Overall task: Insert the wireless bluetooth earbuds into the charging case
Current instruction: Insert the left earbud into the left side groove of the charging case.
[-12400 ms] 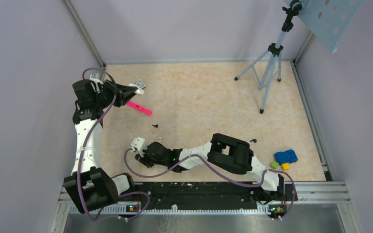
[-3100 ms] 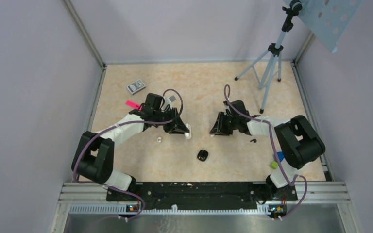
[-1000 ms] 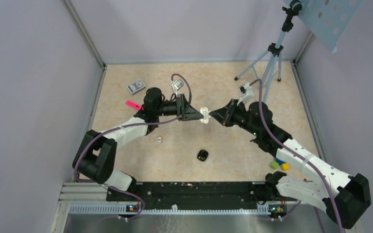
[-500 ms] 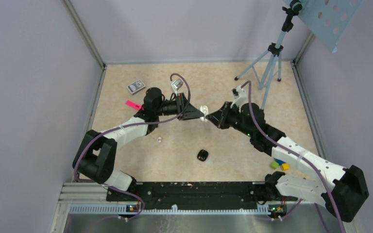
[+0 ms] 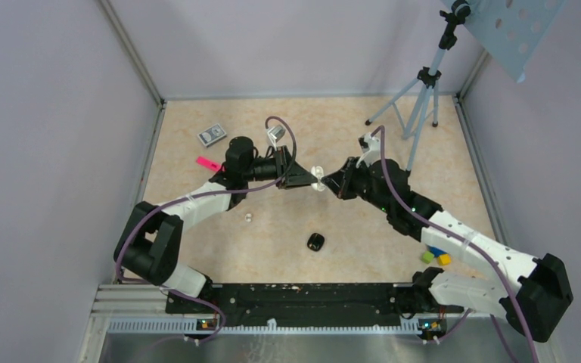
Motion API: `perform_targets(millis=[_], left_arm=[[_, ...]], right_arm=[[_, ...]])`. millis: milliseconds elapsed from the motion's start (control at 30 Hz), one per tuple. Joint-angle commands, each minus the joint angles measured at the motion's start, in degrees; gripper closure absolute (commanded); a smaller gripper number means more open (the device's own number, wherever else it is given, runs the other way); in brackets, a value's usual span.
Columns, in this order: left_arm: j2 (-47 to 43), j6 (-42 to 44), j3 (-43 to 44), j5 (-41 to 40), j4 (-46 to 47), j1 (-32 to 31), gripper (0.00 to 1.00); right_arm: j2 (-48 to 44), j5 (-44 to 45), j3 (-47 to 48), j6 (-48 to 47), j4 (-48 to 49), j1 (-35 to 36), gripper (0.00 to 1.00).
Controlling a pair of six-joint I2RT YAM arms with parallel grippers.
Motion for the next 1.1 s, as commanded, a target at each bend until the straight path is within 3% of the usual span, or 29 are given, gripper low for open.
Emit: perform_targets(millis=[0, 233, 1067], left_arm=[[0.6, 4.1, 2.6, 1.0, -2.7, -0.2, 1.00], [2.1, 10.3, 6.1, 5.2, -8.3, -0.2, 1.00], [1.3, 7.7, 5.3, 5.0, -5.5, -0.5, 1.00]], right_arm=[[-2.2, 3.4, 3.3, -3.1, 0.6, 0.5, 1.00], [-1.2, 5.4, 5.6, -4.1, -1.7, 0.5, 1.00], [4.8, 6.2, 1.6, 0.0, 2.9, 1.3, 1.00]])
